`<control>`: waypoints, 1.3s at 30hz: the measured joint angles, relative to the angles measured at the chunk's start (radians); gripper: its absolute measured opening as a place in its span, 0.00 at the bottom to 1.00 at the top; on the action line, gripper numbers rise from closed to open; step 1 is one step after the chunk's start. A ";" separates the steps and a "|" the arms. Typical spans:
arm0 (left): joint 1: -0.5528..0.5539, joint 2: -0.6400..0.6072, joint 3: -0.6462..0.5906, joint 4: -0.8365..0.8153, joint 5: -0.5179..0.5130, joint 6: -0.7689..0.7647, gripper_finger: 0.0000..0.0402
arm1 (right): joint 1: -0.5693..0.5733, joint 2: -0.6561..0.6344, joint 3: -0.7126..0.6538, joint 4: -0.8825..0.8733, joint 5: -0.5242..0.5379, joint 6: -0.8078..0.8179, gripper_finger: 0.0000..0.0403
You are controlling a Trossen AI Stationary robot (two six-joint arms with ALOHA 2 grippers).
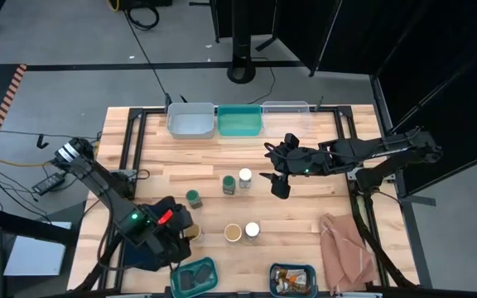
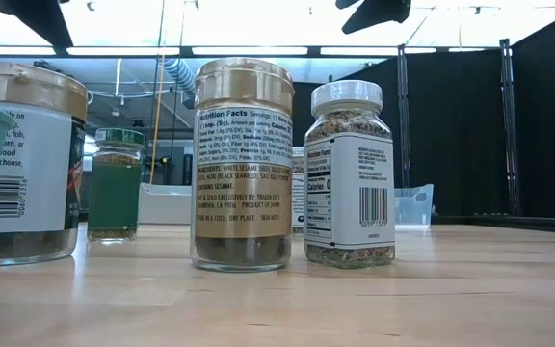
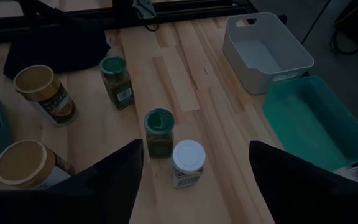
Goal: Sort spices by type
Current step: Put the left gold seasoning bottle into the gray bin
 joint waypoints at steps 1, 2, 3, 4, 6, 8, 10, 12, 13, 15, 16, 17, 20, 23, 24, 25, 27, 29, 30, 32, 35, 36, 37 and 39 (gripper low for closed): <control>0.006 0.001 0.000 0.002 0.010 0.011 0.76 | 0.000 0.000 0.000 -0.001 0.000 0.000 0.74; 0.012 0.004 0.000 0.006 0.017 0.022 0.76 | 0.000 0.000 0.000 0.000 0.000 0.000 0.74; 0.015 0.005 0.000 0.012 0.021 0.028 0.75 | 0.000 0.000 0.000 0.000 0.000 0.000 0.74; 0.017 0.007 0.000 0.015 0.028 0.035 0.75 | 0.000 0.000 0.000 -0.001 0.000 0.000 0.74; 0.018 0.006 0.000 0.023 0.039 0.052 0.75 | 0.000 0.000 0.000 -0.001 0.000 0.000 0.74; 0.017 0.006 0.000 0.022 0.040 0.055 0.75 | 0.000 0.000 0.000 -0.002 0.000 0.000 0.75; 0.017 0.006 0.000 0.022 0.040 0.055 0.75 | 0.000 0.000 0.000 -0.002 0.000 0.000 0.75; 0.018 0.006 0.000 0.022 0.039 0.061 0.75 | 0.000 0.000 0.000 -0.002 0.000 0.000 0.75; 0.018 0.009 0.000 0.022 0.039 0.069 0.75 | 0.000 0.000 0.000 -0.003 0.000 0.000 0.74; 0.018 0.020 0.000 0.021 0.038 0.079 0.75 | 0.000 0.000 0.000 -0.003 0.000 0.000 0.74; 0.018 0.030 0.000 0.021 0.039 0.079 0.75 | 0.000 0.000 0.000 -0.003 0.000 0.000 0.74; 0.018 0.041 0.000 0.023 0.046 0.079 0.75 | 0.000 0.000 0.000 -0.003 0.000 0.000 0.74; 0.018 0.078 0.000 0.026 0.073 0.079 0.75 | 0.000 0.000 0.000 -0.004 0.000 0.000 0.74; 0.018 0.113 0.000 0.031 0.077 0.080 0.75 | 0.000 0.000 0.000 -0.004 0.000 0.000 0.75; 0.018 0.125 0.000 0.030 0.078 0.079 0.75 | 0.000 0.000 0.000 -0.004 0.000 0.000 0.75; 0.018 0.134 0.000 0.030 0.072 0.080 0.75 | 0.000 0.000 0.000 -0.004 0.000 0.000 0.75; 0.018 0.148 0.004 0.032 0.066 0.081 0.75 | 0.000 0.000 0.000 -0.005 0.000 0.000 0.75; 0.017 0.158 0.005 0.044 0.062 0.096 0.75 | 0.000 0.000 0.000 -0.007 0.000 0.000 0.74; 0.017 0.160 0.005 0.053 0.060 0.108 0.75 | 0.000 0.000 0.000 -0.007 0.000 0.000 0.74; 0.018 0.160 0.005 0.059 0.061 0.120 0.75 | 0.000 0.000 0.000 -0.008 0.000 0.000 0.73; 0.018 0.160 0.005 0.061 0.064 0.130 0.75 | 0.000 0.000 0.000 -0.008 0.000 0.000 0.73; 0.018 0.161 0.004 0.061 0.064 0.130 0.75 | 0.000 0.000 0.000 -0.008 0.000 0.000 0.73; 0.018 0.164 0.004 0.061 0.065 0.130 0.74 | 0.000 0.000 0.000 -0.008 0.000 0.000 0.73; 0.018 0.173 0.005 0.065 0.060 0.131 0.73 | 0.000 0.000 0.000 -0.008 0.000 0.000 0.74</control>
